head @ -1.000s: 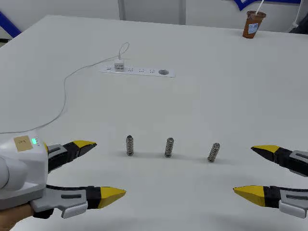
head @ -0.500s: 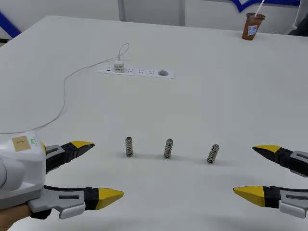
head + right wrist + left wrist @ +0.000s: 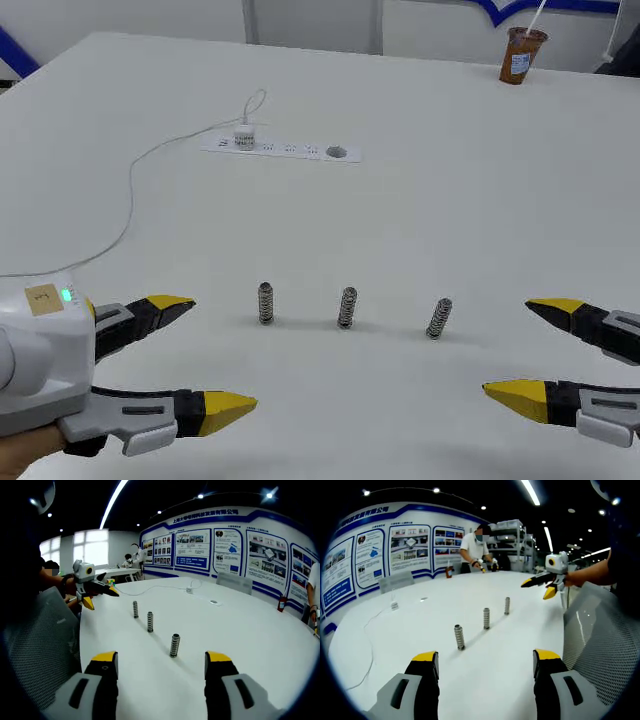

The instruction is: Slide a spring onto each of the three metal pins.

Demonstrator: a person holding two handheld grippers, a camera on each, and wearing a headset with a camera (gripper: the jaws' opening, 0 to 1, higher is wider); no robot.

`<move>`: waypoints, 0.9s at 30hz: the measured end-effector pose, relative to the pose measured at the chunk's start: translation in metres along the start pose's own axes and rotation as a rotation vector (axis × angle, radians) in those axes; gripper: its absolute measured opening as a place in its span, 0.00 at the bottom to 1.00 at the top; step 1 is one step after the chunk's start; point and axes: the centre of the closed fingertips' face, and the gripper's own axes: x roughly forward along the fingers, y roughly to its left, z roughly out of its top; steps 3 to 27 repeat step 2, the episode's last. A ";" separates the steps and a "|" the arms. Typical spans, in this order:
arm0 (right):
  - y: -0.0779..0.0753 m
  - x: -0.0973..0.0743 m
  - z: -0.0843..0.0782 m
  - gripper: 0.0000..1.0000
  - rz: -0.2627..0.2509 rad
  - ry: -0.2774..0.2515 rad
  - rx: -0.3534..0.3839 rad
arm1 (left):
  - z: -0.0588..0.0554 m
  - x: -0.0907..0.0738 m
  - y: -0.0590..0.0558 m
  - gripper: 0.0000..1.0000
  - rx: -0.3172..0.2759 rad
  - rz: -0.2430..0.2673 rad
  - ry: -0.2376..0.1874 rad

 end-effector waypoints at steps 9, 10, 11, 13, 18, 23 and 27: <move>0.000 0.000 -0.002 0.72 -0.002 0.007 0.001 | 0.000 0.000 0.000 0.79 -0.003 -0.001 0.000; 0.000 0.000 -0.002 0.72 -0.002 0.007 0.001 | 0.000 0.000 0.000 0.79 -0.003 -0.001 0.000; 0.000 0.000 -0.002 0.72 -0.002 0.007 0.001 | 0.000 0.000 0.000 0.79 -0.003 -0.001 0.000; 0.000 0.000 -0.002 0.72 -0.002 0.007 0.001 | 0.000 0.000 0.000 0.79 -0.003 -0.001 0.000; 0.000 0.000 -0.002 0.72 -0.002 0.007 0.001 | 0.000 0.000 0.000 0.79 -0.003 -0.001 0.000; 0.000 0.000 -0.002 0.72 -0.002 0.007 0.001 | 0.000 0.000 0.000 0.79 -0.003 -0.001 0.000; 0.000 0.000 -0.002 0.72 -0.002 0.007 0.001 | 0.000 0.000 0.000 0.79 -0.003 -0.001 0.000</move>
